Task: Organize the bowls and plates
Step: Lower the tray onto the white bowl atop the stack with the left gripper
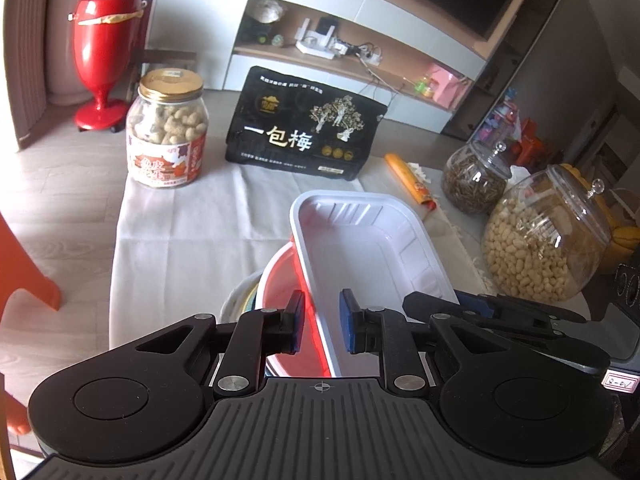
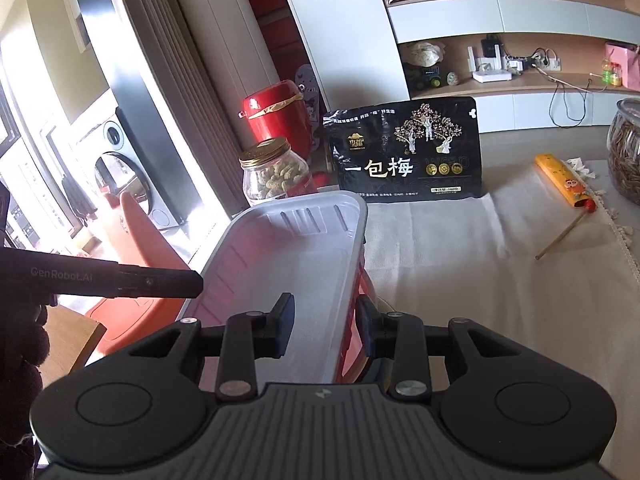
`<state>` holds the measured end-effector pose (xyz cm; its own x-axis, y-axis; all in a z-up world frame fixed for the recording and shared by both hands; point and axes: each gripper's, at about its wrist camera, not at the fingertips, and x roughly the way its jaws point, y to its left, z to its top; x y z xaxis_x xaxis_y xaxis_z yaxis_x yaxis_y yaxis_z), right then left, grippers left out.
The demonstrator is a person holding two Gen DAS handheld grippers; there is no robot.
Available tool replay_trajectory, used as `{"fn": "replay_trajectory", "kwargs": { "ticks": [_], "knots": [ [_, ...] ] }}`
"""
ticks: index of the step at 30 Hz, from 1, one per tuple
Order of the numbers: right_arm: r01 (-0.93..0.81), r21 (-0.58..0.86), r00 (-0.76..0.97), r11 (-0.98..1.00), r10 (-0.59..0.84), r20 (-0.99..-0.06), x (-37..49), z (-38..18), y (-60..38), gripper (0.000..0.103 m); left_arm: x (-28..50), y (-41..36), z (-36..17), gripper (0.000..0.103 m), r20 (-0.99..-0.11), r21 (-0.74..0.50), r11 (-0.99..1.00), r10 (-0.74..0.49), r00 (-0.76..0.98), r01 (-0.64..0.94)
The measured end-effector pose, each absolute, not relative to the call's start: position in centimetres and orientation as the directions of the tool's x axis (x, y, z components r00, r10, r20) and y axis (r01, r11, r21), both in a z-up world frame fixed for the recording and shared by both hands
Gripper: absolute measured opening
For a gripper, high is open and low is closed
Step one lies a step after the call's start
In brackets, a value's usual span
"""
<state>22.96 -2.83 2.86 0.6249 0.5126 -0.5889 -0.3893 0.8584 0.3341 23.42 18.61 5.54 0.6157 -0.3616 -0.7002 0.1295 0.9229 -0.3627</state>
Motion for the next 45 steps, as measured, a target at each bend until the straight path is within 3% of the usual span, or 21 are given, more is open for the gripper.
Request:
{"fn": "replay_trajectory", "kwargs": {
  "ticks": [15, 24, 29, 45],
  "knots": [
    [-0.41, 0.326, 0.612, 0.852, 0.522, -0.593, 23.8, 3.1, -1.1, 0.036, 23.6, 19.2, 5.1, 0.021, -0.716, -0.378, 0.922, -0.35, 0.604, 0.087],
    [-0.396, 0.347, 0.631, 0.85, 0.526, -0.57, 23.4, 3.7, -2.3, 0.036, 23.2, 20.7, 6.5, 0.021, -0.683, -0.382, 0.923, -0.312, 0.661, 0.04],
    [-0.415, 0.36, 0.613, 0.836, 0.549, -0.569, 23.0, 3.9, -2.3, 0.036, 23.4, 20.3, 6.1, 0.022, -0.703, -0.413, 0.908, -0.367, 0.609, 0.071],
    [-0.404, 0.355, 0.604, 0.843, 0.537, -0.589, 22.7, 3.5, -2.7, 0.039, 22.8, 18.5, 5.5, 0.022, -0.741, -0.315, 0.946, -0.297, 0.603, 0.08]
  ]
}}
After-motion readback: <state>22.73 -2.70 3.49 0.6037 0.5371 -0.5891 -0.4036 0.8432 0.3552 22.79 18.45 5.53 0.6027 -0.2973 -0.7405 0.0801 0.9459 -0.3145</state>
